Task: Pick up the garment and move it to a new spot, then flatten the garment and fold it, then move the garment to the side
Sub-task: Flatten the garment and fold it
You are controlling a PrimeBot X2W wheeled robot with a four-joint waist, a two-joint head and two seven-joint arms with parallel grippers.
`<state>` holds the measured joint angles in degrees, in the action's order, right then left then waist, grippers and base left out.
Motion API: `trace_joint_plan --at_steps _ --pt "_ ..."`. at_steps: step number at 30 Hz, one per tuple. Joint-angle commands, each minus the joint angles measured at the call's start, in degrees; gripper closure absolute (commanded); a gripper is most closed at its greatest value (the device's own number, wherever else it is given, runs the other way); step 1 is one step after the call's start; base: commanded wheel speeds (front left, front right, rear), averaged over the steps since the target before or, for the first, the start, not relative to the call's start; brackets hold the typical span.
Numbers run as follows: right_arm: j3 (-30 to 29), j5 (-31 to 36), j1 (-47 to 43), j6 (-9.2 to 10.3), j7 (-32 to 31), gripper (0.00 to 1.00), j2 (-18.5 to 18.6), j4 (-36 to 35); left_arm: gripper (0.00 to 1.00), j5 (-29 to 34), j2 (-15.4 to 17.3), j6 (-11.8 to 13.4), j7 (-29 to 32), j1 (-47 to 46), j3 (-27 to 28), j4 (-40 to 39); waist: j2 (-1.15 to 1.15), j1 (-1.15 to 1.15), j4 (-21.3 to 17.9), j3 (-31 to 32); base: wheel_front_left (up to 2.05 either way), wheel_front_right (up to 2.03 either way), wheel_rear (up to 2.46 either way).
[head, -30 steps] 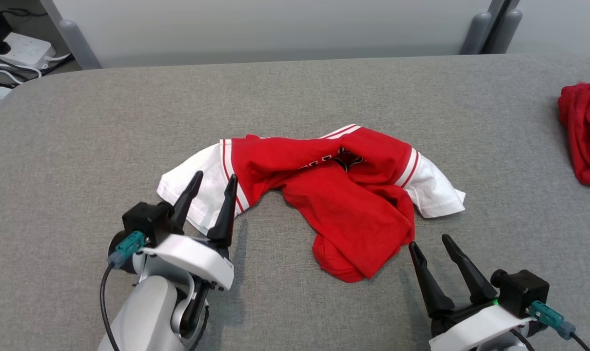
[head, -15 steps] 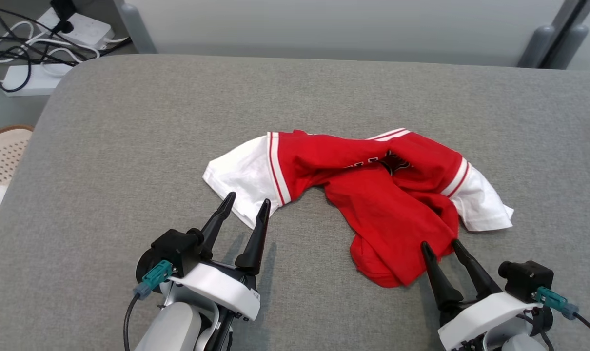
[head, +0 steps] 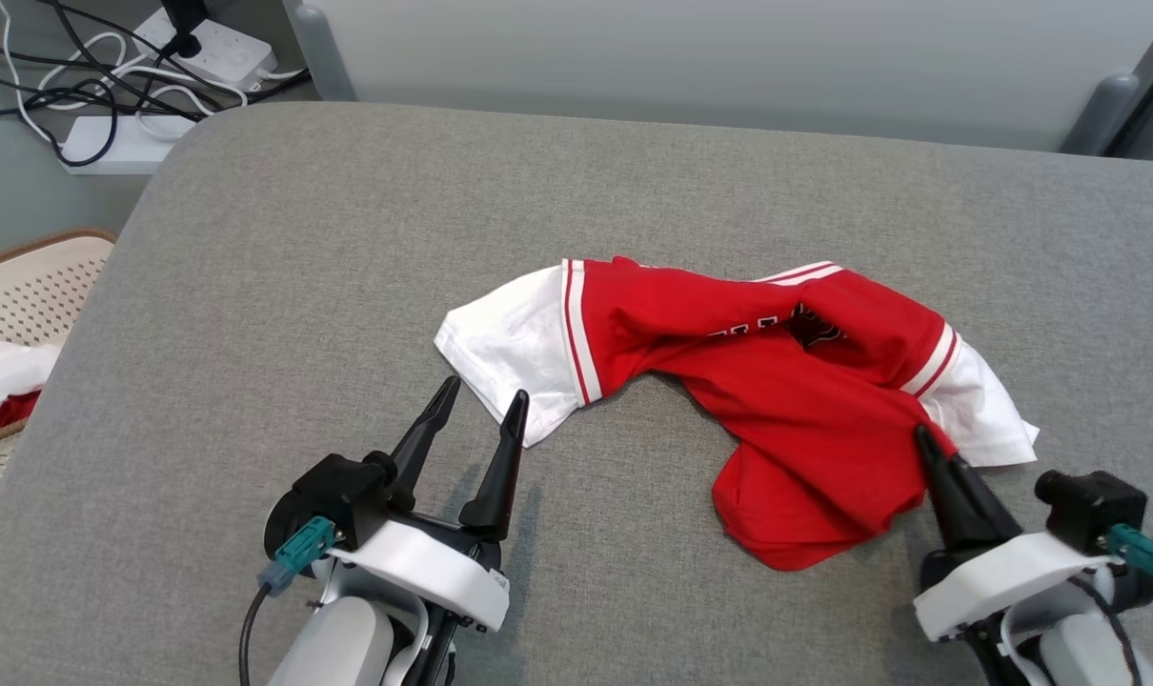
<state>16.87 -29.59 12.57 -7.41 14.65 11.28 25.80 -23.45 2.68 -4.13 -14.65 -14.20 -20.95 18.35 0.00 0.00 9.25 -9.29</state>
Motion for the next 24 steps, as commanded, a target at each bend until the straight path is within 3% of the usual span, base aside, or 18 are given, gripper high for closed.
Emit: trace_joint_plan --at_steps 1,9,14,24 --pt "-1.2 2.5 0.2 -0.08 0.3 1.00 1.9 -3.4 0.00 0.7 0.3 0.4 -0.3 0.2 2.3 -1.9 0.00 0.00 -0.6 0.1 0.00 0.00 0.00" --pt "-12.3 12.0 2.2 -0.08 0.3 1.00 9.0 -16.2 0.00 0.8 0.2 0.1 -0.3 0.1 2.6 -2.3 0.00 0.00 -3.0 -0.3 0.00 0.00 0.00" --pt "-15.4 16.1 4.7 -0.08 0.3 1.00 10.0 -25.0 0.00 0.7 0.2 0.1 -0.3 -0.5 2.8 -2.5 0.00 0.00 -3.9 -1.2 0.00 0.00 0.00" --pt "-2.4 9.0 -9.6 -0.08 -5.1 1.00 11.7 -27.4 0.00 0.2 0.2 0.2 -0.3 -1.5 2.7 -2.6 0.00 0.00 -5.5 -3.5 0.00 0.00 0.00"
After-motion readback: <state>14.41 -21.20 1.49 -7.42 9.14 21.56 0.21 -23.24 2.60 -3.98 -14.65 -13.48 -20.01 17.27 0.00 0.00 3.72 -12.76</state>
